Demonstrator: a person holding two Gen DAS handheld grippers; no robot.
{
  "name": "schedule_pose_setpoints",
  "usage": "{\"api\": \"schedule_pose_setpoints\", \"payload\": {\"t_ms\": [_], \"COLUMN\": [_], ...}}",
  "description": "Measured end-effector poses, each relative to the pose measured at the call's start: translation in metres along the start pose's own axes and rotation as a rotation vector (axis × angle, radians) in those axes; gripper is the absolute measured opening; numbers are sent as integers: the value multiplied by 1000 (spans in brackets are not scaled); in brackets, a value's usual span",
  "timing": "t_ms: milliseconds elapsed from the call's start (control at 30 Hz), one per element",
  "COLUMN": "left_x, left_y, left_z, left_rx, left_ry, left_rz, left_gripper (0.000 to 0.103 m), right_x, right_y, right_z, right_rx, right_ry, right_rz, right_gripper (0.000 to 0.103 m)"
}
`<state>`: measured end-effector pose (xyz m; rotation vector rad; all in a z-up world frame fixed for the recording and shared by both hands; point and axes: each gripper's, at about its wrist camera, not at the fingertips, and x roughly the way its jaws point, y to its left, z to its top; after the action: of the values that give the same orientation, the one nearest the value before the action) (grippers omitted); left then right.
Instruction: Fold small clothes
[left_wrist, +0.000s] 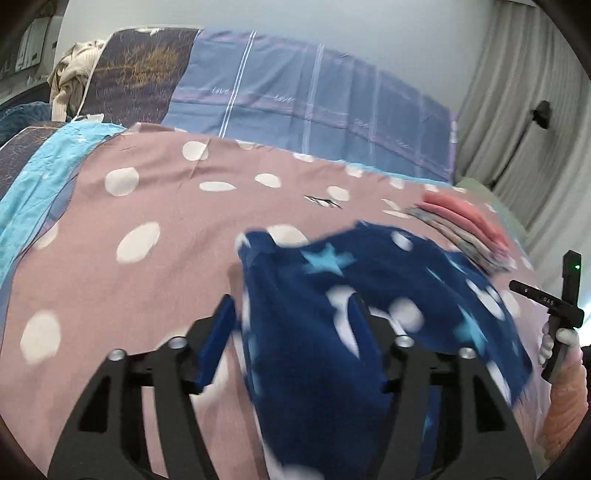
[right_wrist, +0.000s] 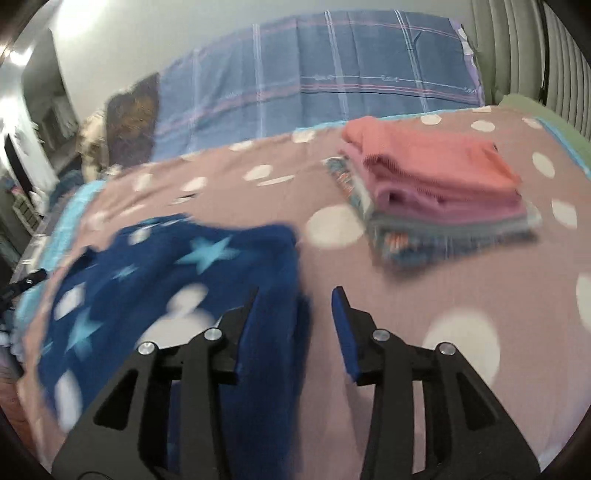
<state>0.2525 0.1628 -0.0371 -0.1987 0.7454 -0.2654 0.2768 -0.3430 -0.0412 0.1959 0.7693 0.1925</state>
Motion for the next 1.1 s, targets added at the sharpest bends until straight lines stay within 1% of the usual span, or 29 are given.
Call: {"api": "schedule_pose_setpoints", "payload": {"t_ms": [33,67,133,167,200,233,267,300,333,367,467,500,533,600,633,700,733,767,800,833,867,900,933,967,1000,1033,1067,1100], "left_x": [-8,-16,-17,-11,-5,-2,-6,-9,-14,-21,-44,-52,-60,-76,-77,-72,-65,-57,-48,-38,-33,-30,-27,-25,-23,-21,-22,-27], "left_y": [-2,-5,-7,-6,-6,0,6,11,12,12,2,1,-1,-8,-11,-15,-12,-8,-3,4,11,16,20,26,33,38,42,40], "left_z": [-13,-32,-60,-77,-91,-101,-107,-109,-109,-109,-115,-118,-121,-131,-136,-148,-152,-154,-156,-156,-154,-150,-145,-140,-137,-135,-131,-127], "left_rx": [4,6,2,3,-1,-20,-77,-114,-137,-138,-93,-94,-104,-141,-170,-236,-277,-318,-368,-431,-479,-519,-553,-605,-642,-671,-697,-684], "left_ry": [4,21,67,111,136,133,112,113,117,112,93,80,70,62,77,106,115,121,124,116,84,52,30,-8,-30,-37,-51,-66], "left_rz": [3,9,17,30,53,79,72,58,56,70,120,112,91,6,-72,-201,-238,-256,-269,-286,-306,-318,-322,-319,-312,-318,-340,-341], "left_gripper": [68,69,70,70,76,81,83,82,82,82,82,82,82,82,82,82,82,82,82,82,82,82,80,54,27,26,24,22], "right_x": [-8,-20,-36,-39,-40,-34,-28,-29,-31,-39,-62,-69,-78,-86,-89,-89,-84,-82,-76,-64,-57,-54,-49,-44,-38,-31,-26,-24], "right_y": [4,9,18,24,27,31,35,37,39,41,38,34,27,17,10,2,-4,-7,-13,-21,-25,-27,-29,-30,-31,-33,-34,-35], "right_z": [-10,-28,-56,-68,-80,-93,-101,-110,-113,-114,-116,-117,-120,-129,-136,-148,-155,-161,-166,-168,-167,-165,-159,-154,-151,-148,-147,-148], "right_rx": [0,-4,-12,-17,-19,-21,-30,-46,-52,-54,-20,0,42,120,166,225,276,310,363,454,498,520,547,565,582,609,638,660], "right_ry": [-4,-7,-9,-9,-2,37,58,50,47,45,13,5,-3,-2,11,45,71,81,95,113,107,98,79,64,56,61,76,82], "right_rz": [19,46,103,123,126,93,58,26,17,14,22,22,34,74,101,127,161,186,219,285,335,356,371,391,405,379,355,374], "right_gripper": [42,43,48,55,58,58,58,58,58,58,59,59,60,61,62,69,70,73,80,83,85,84,84,84,79,44,19,18]}}
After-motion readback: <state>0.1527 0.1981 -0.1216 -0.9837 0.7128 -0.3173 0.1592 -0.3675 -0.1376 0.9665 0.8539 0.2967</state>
